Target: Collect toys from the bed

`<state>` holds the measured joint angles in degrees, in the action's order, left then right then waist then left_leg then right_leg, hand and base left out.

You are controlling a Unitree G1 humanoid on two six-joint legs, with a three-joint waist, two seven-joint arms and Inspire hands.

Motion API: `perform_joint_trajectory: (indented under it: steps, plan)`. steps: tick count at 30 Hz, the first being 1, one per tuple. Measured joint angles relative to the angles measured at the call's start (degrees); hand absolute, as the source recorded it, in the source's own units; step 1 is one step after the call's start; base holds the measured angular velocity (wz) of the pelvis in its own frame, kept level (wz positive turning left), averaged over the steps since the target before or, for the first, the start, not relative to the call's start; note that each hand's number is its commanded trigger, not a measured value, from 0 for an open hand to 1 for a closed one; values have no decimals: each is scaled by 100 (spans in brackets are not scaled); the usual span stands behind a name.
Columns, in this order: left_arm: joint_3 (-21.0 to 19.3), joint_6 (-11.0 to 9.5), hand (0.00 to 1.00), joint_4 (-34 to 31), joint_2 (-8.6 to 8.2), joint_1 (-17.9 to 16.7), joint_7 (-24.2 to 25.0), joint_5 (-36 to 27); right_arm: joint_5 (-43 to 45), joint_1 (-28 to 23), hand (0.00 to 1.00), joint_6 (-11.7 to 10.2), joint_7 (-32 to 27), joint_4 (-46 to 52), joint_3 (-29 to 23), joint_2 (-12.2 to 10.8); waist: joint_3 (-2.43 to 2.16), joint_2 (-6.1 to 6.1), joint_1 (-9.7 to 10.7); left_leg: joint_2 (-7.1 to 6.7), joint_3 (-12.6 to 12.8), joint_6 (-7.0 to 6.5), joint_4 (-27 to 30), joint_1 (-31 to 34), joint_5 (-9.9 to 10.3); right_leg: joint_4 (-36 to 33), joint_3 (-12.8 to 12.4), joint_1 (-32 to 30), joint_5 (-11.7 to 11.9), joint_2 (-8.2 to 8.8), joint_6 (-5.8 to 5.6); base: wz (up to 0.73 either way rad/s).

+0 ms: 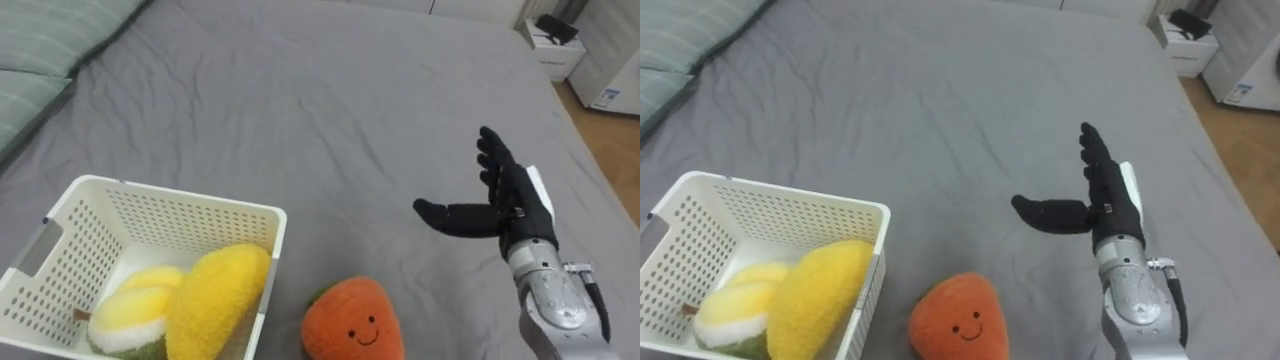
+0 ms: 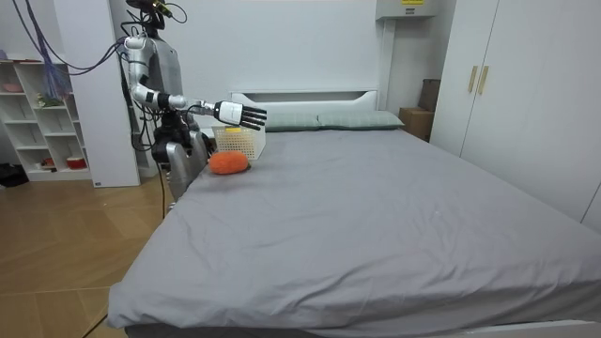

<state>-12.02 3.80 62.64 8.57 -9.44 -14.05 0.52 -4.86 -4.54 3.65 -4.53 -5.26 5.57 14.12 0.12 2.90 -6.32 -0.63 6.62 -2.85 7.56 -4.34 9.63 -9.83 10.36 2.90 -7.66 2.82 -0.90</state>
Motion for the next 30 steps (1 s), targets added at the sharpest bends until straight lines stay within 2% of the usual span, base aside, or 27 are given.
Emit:
perform_joint_trajectory:
  steps: [4,8,12,16,25,30]
  plan:
    - [48,1,0,-10,-18,40,-8,4,457,-16,0,38,449,-593,289,-56,-10,37,-30,-2,0,-1,1,11,1,3,-1,-8,0,-2,0,0]
    - [43,0,0,-16,-17,46,12,2,1000,-36,0,139,787,-611,483,-60,-17,67,-36,-2,1,-1,3,21,2,8,29,-16,0,-4,0,0]
    - [32,-2,0,-16,7,56,81,3,1289,-36,0,146,1102,-611,556,-50,-38,118,-179,-2,-1,-1,-1,-8,1,15,40,-11,0,-6,0,0]
    - [40,-2,0,-16,14,52,79,2,1447,-36,0,149,1338,-644,769,-53,-22,144,-195,-3,-29,-1,7,3,1,15,51,17,1,-6,1,2]
    - [-12,-6,0,16,27,41,70,19,2097,-36,0,201,1489,-795,781,-54,20,213,-274,-5,-49,-1,9,37,2,27,70,-9,6,-7,1,0]
    - [-19,-5,0,16,35,46,70,18,2346,-36,0,210,1601,-795,781,-54,23,227,-365,-6,-51,-1,8,70,1,27,76,-68,7,-6,1,0]
